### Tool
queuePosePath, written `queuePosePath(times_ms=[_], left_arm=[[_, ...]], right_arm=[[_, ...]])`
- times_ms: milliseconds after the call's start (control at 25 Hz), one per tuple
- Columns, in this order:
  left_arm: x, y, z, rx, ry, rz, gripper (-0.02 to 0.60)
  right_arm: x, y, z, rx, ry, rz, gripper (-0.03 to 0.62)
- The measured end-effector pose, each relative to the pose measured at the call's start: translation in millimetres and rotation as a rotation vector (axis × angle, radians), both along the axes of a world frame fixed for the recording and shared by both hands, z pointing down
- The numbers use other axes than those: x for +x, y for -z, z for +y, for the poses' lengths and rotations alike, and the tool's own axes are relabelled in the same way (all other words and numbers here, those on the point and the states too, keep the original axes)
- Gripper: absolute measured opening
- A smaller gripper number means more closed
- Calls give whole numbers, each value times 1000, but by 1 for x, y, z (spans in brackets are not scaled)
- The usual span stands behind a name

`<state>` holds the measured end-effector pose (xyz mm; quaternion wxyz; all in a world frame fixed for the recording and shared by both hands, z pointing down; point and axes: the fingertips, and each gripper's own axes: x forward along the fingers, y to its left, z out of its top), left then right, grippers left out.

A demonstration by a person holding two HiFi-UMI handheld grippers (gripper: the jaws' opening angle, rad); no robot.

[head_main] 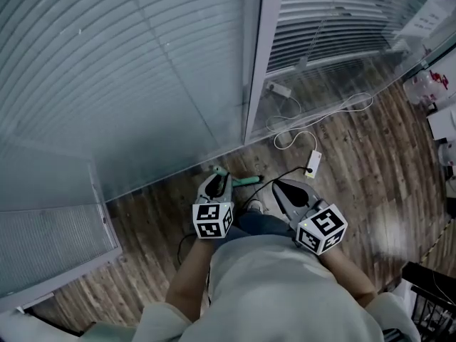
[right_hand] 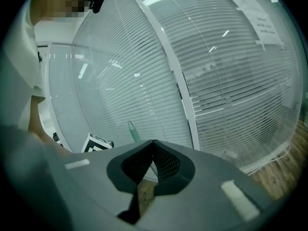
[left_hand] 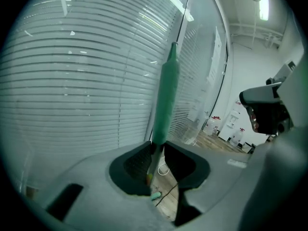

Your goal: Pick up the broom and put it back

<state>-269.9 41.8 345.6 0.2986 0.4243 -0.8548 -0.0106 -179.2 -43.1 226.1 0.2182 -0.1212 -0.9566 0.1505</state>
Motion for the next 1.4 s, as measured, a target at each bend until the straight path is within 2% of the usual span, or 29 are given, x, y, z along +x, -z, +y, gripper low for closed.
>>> queuePosePath(times_ms=[720,1120,1400], left_arm=[[-33,-76,-33,-89,4,32,84],[-43,-114,-50,-158,-38,38,84],[-51,-127,-74,-178,-84,10,84]], right_arm=[[-28,-40,-14,-63,49,50,6],[-35,-60,-23,-102,27,67,6],[-36,-72,-31,-118,16,80,6]])
